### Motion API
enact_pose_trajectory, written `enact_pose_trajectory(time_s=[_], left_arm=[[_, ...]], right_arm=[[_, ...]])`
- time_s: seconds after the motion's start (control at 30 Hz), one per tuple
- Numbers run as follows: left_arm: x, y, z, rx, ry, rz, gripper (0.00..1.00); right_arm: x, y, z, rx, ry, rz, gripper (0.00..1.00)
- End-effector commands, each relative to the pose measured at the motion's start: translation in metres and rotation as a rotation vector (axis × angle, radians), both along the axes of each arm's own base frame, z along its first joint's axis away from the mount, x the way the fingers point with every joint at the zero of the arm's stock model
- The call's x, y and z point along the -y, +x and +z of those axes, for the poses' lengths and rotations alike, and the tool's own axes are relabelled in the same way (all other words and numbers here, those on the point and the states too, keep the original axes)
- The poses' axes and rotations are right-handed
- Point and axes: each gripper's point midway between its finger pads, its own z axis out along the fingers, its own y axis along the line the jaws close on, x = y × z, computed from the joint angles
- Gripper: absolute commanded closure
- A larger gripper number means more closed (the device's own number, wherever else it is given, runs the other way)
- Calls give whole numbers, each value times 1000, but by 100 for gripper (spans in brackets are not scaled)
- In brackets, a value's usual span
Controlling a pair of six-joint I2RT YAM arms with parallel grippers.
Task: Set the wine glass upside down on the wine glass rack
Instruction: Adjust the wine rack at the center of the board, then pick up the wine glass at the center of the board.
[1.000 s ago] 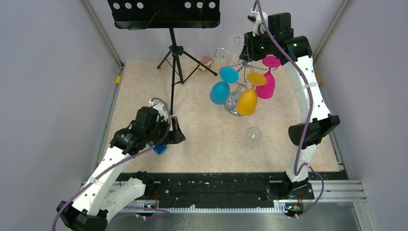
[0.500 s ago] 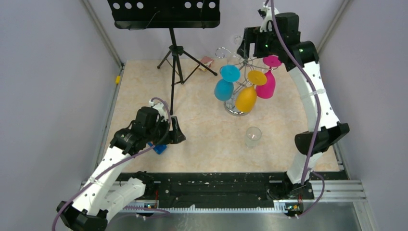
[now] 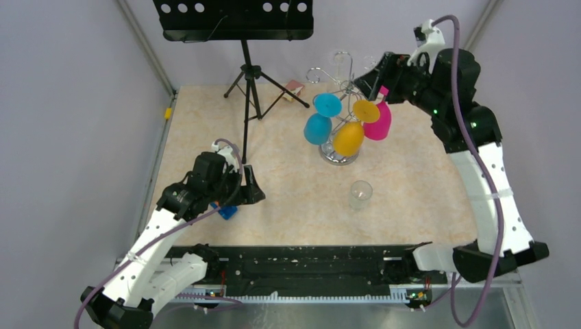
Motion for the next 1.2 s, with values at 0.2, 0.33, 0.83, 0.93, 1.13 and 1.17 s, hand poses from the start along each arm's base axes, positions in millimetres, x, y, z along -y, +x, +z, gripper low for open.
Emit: enact_pose_trajectory(time_s=[0.2, 0.33, 0.83, 0.93, 1.13, 1.17], left_arm=[[14, 7, 26, 52, -120, 20, 16], [24, 7, 36, 49, -206, 33, 12], [42, 9, 40, 6, -342, 46, 2], [39, 9, 37, 9, -321, 55, 2], [36, 8, 31, 3, -303, 61, 2], [36, 8, 29, -1, -301, 63, 2]], right_arm=[[12, -77, -41, -113, 79, 31, 17], [15, -103, -76, -195, 74, 59, 19], [10, -129, -207, -474, 69, 79, 31], [2, -127, -226, -505, 118, 93, 36], [2, -126, -261, -544, 161, 46, 36], [3, -127, -268, -555, 159, 34, 36]])
